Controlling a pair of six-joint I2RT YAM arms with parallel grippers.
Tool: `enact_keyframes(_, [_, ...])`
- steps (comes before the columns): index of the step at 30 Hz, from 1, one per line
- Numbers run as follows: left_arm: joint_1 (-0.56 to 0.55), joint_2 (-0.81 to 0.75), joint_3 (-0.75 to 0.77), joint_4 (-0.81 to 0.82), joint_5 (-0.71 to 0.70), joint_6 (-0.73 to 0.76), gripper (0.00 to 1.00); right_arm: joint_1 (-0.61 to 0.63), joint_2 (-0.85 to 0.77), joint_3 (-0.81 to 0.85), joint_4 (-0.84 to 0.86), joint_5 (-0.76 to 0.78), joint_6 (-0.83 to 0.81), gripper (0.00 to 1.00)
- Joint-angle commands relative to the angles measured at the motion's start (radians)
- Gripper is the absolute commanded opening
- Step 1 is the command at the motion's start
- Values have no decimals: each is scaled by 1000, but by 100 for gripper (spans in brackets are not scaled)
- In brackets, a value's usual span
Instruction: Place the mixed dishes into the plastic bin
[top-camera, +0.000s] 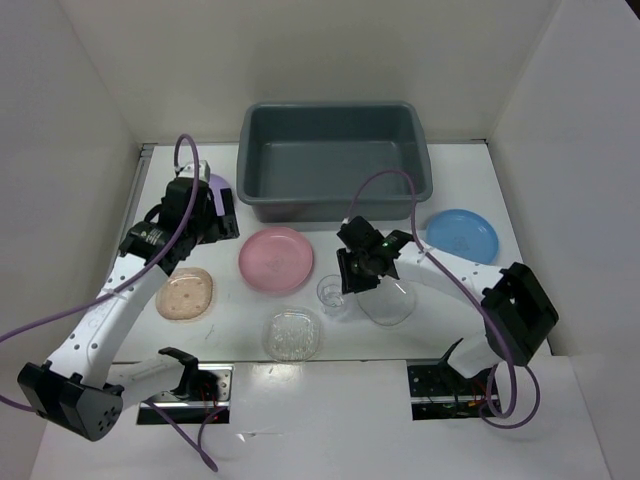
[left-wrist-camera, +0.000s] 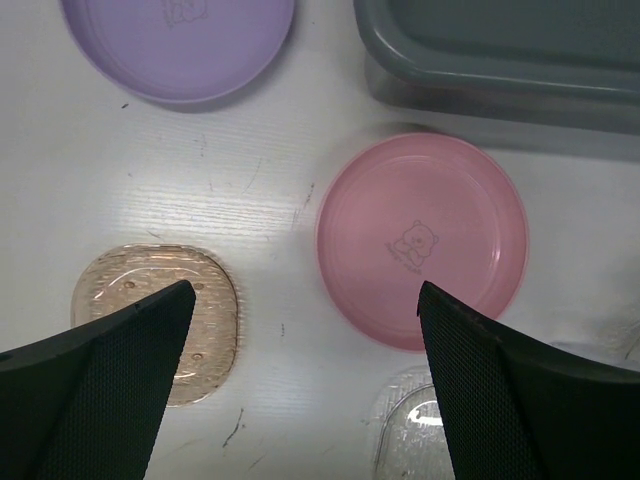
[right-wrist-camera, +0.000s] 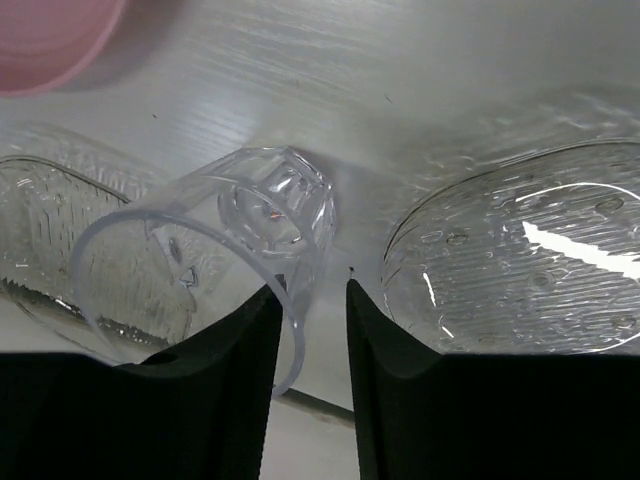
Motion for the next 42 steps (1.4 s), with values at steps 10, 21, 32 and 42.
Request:
enact_keyframes(10, [1,-57,1,12,-118,-3,99,21,-114,295,-134,66,41,0])
enact_keyframes(21, [1,-24,-32,49,-57,18,99,-370,400,1148,-226,282,-150,0])
enact_keyframes(32, [1,-49,-80,49,-14,47,99,-507,958,1653,-372,394,-131,0])
enact_keyframes(42, [1,-21,-98,67,7,47,99,-584,1104,1752,-407,422,-43,2])
